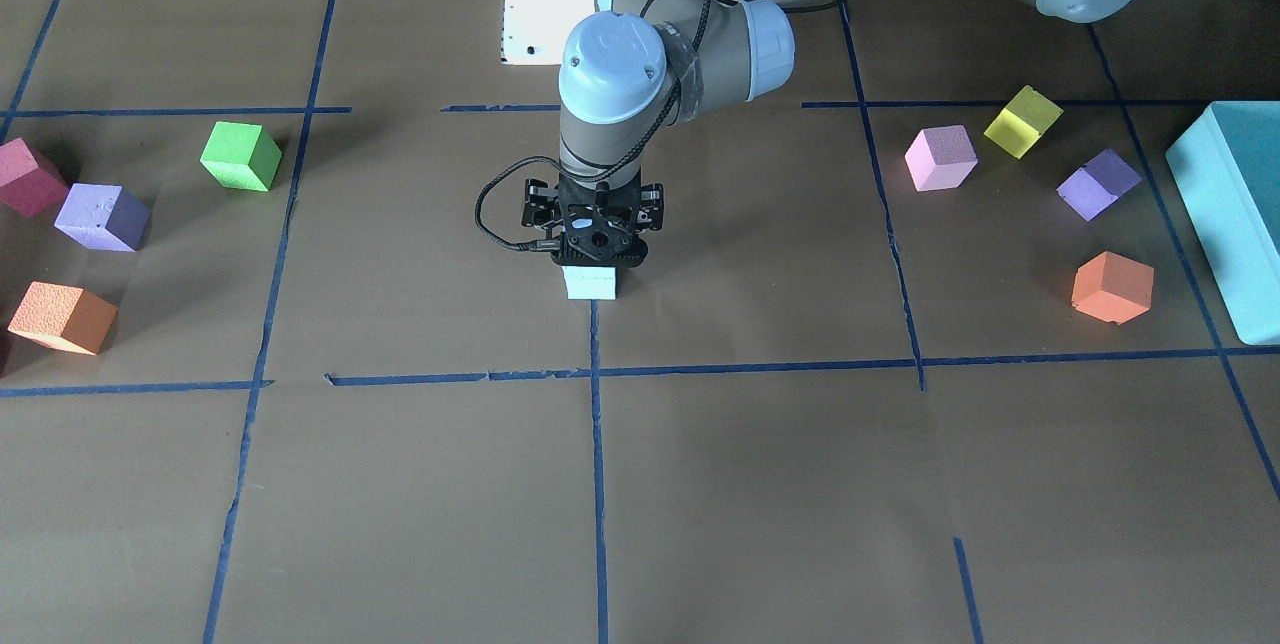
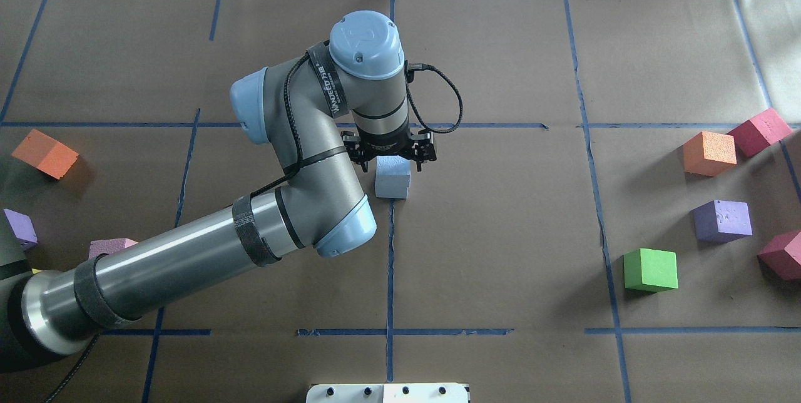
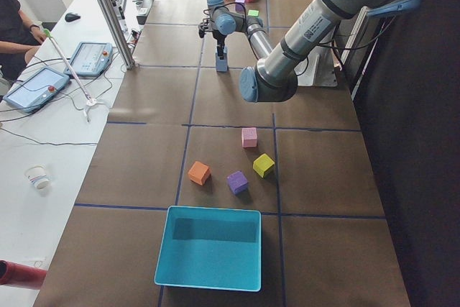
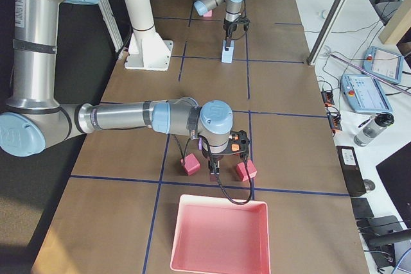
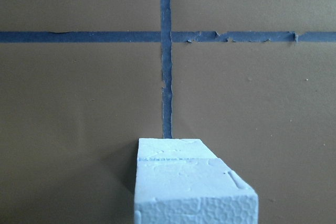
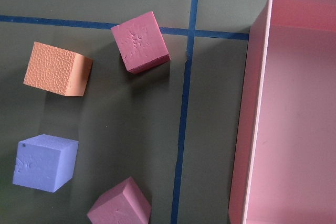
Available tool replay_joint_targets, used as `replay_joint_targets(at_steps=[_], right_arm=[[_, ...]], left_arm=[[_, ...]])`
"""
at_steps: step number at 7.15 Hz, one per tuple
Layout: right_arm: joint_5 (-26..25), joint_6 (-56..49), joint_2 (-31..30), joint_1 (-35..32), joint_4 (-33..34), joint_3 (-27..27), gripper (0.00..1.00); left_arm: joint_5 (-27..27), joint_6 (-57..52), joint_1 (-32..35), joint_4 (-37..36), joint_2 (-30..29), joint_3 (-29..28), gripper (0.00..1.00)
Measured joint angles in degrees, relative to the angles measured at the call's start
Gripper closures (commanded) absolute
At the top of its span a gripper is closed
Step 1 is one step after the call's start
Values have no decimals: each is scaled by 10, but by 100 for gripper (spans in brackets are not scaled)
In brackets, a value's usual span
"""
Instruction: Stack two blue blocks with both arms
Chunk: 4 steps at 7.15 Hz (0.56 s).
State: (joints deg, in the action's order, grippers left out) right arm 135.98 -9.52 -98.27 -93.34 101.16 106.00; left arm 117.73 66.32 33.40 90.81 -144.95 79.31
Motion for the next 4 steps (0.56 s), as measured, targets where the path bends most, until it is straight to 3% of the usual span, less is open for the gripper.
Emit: replay_joint_targets(at_steps=[2,4], right_arm=[[0,-1,0,0,0,0,0],[0,-3,-5,0,-3,-7,0]], left_arm=[[4,0,15,-34,1,52,0],[4,-12,41,-126,33,167,0]])
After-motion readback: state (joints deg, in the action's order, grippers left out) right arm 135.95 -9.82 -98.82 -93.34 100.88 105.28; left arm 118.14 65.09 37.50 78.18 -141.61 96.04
